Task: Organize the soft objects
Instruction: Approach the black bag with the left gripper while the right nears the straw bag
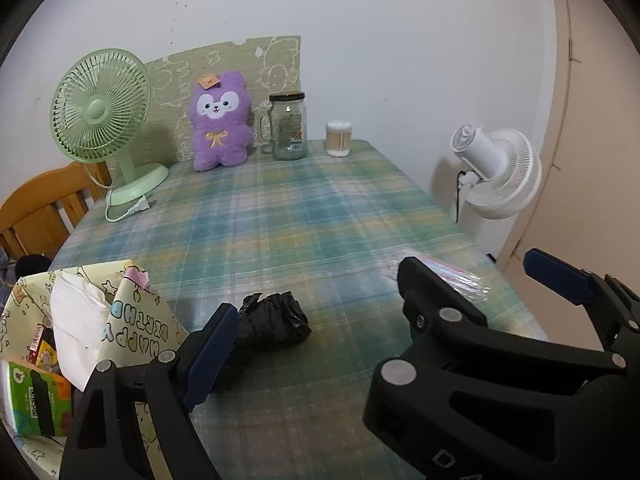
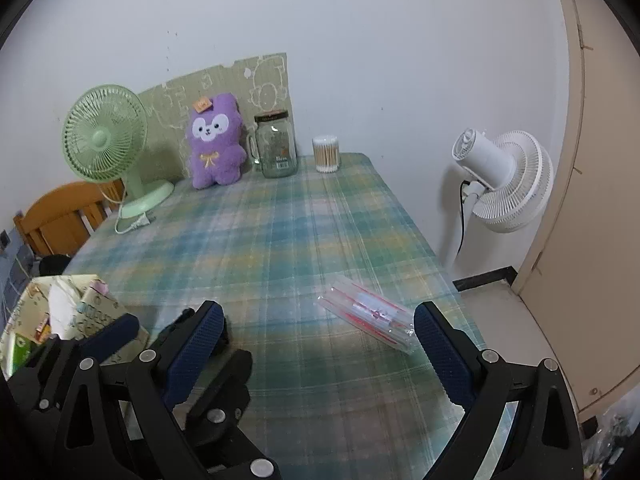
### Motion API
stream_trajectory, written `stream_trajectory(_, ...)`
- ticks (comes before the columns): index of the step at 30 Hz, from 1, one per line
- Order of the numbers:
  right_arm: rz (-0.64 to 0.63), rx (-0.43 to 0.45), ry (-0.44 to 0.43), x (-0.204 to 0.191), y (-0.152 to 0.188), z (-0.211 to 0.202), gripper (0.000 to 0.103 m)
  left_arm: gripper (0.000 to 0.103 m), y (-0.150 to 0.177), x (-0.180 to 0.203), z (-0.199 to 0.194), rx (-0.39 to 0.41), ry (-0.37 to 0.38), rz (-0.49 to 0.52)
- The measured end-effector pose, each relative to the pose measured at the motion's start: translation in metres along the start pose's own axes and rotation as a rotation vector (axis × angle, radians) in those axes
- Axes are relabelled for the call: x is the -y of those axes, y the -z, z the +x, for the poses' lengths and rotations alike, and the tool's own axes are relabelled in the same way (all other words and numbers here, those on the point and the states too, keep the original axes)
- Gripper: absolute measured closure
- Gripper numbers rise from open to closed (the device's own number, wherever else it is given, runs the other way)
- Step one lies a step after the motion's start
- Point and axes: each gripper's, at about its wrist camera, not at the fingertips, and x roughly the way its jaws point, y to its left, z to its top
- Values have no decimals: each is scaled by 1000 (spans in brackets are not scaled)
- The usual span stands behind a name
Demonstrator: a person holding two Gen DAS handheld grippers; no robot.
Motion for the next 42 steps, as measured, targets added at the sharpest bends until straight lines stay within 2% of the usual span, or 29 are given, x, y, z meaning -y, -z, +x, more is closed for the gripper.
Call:
stream_trajectory(12,0,-82,-7,0,8,37,5,21,6,-7,33,-70,-31,-3)
stream_trajectory(14,1,-91,-9,-1,9,41,5,25,6,-8,37,-73,-40,-5)
stream_trajectory(23,4,-124,-17,-4,11,57,5,27,7,-16,50,-74,-79,-11)
stream_trajectory(28,2,-136,-24,-5,11,63,5,41,7,-21,57,-92,-96,-23)
stream_trajectory(31,1,-137,-28,-6,11,65,5,59,7,-21,58,-94,-107,-25)
stream_trajectory(35,-9,-140,-28,-6,12,66,5,74,9,-21,59,-97,-124,-17)
stream_trajectory(38,-6,-136,-40,-5,12,65,5,80,9,-21,58,-98,-107,-21)
stream_trajectory(42,-3,-127,-42,-2,11,62,5,82,9,-16,55,-97,-73,-20)
